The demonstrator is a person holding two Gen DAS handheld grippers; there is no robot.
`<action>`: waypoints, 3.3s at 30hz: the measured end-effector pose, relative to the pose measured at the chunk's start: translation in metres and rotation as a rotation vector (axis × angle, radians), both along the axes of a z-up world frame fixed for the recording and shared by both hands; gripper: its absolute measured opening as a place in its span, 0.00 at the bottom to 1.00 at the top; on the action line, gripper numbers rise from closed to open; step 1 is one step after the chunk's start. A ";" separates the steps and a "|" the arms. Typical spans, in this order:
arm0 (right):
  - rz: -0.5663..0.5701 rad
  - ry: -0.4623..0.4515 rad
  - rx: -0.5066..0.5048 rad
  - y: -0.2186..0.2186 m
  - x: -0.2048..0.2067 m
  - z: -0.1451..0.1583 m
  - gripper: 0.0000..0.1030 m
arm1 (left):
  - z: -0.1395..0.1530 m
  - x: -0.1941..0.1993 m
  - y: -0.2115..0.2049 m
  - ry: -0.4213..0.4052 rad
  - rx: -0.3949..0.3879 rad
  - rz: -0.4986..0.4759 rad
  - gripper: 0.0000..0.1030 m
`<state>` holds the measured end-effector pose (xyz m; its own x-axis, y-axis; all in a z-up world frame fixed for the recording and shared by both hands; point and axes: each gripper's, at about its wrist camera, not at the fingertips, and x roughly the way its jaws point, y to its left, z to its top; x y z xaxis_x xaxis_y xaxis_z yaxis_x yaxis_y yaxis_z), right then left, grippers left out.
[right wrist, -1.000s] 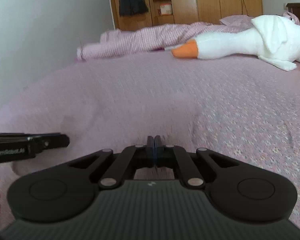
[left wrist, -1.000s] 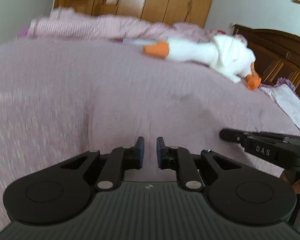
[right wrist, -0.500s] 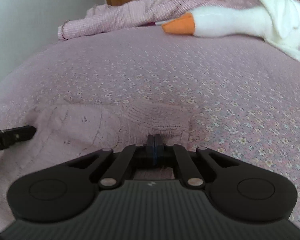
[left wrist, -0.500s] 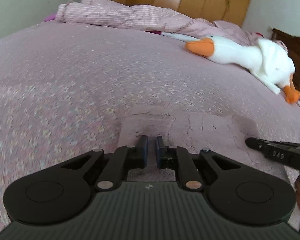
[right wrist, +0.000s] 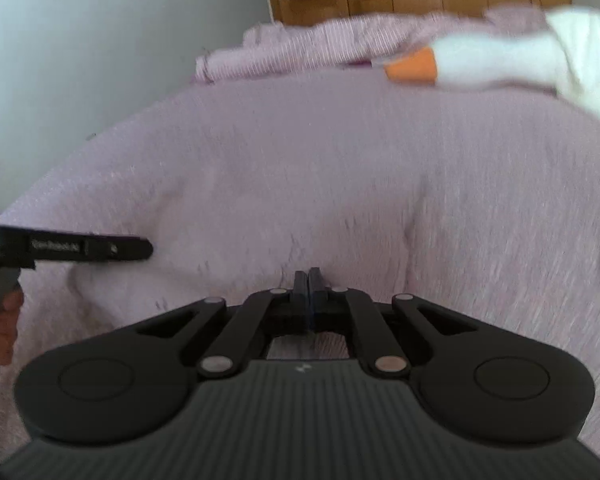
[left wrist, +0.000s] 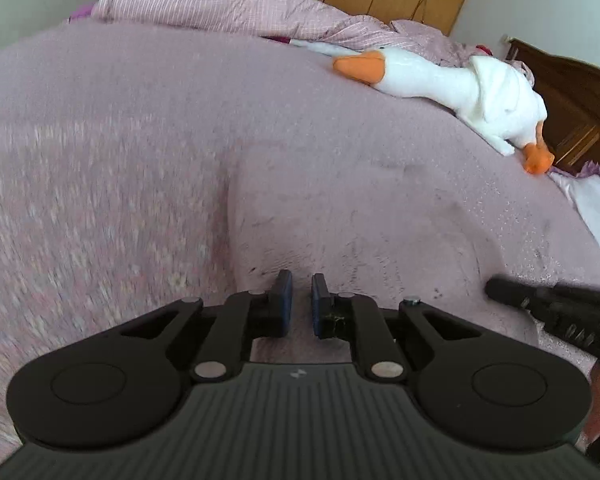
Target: Fold small clothes
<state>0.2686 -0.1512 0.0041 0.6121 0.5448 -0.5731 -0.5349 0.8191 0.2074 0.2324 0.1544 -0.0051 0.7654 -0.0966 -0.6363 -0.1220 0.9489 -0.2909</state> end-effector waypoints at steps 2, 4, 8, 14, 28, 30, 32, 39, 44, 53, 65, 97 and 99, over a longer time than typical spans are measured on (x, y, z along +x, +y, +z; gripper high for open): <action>-0.005 0.002 0.059 -0.007 -0.001 -0.009 0.01 | -0.003 -0.002 0.004 -0.010 -0.023 0.010 0.14; -0.026 0.023 0.096 -0.010 0.000 -0.002 0.01 | 0.001 -0.005 0.006 -0.002 -0.033 0.017 0.14; -0.052 0.014 0.139 -0.020 -0.016 0.018 0.03 | 0.020 -0.028 0.010 -0.031 -0.063 0.022 0.14; -0.019 -0.012 0.015 -0.018 -0.029 -0.001 0.01 | 0.002 -0.047 0.000 -0.013 -0.049 0.023 0.14; -0.129 0.199 0.392 -0.089 -0.028 -0.002 0.64 | 0.003 -0.079 0.027 -0.015 -0.332 -0.036 0.94; -0.147 0.265 0.465 -0.100 -0.031 -0.010 0.65 | -0.011 -0.081 0.030 0.030 -0.457 -0.019 0.94; -0.168 0.332 0.538 -0.107 -0.039 -0.019 0.65 | -0.026 -0.085 0.031 0.057 -0.587 -0.013 0.94; -0.118 0.513 0.734 -0.080 -0.071 -0.039 0.74 | -0.038 -0.072 0.029 0.013 -0.637 0.042 0.94; -0.081 0.527 0.717 -0.051 -0.075 -0.040 0.75 | -0.036 -0.044 0.023 -0.003 -0.568 0.019 0.95; -0.224 0.570 0.891 -0.012 -0.066 -0.064 0.81 | -0.040 -0.035 0.031 -0.008 -0.561 0.124 0.43; -0.467 0.648 1.084 0.040 -0.056 -0.076 0.83 | 0.000 -0.023 0.033 0.054 -0.689 0.191 0.37; -0.627 0.771 1.311 0.038 -0.050 -0.110 0.35 | -0.042 -0.047 0.028 0.032 -0.892 0.073 1.00; -0.619 0.787 1.324 0.035 -0.048 -0.111 0.35 | -0.045 -0.041 0.021 0.053 -0.908 0.047 1.00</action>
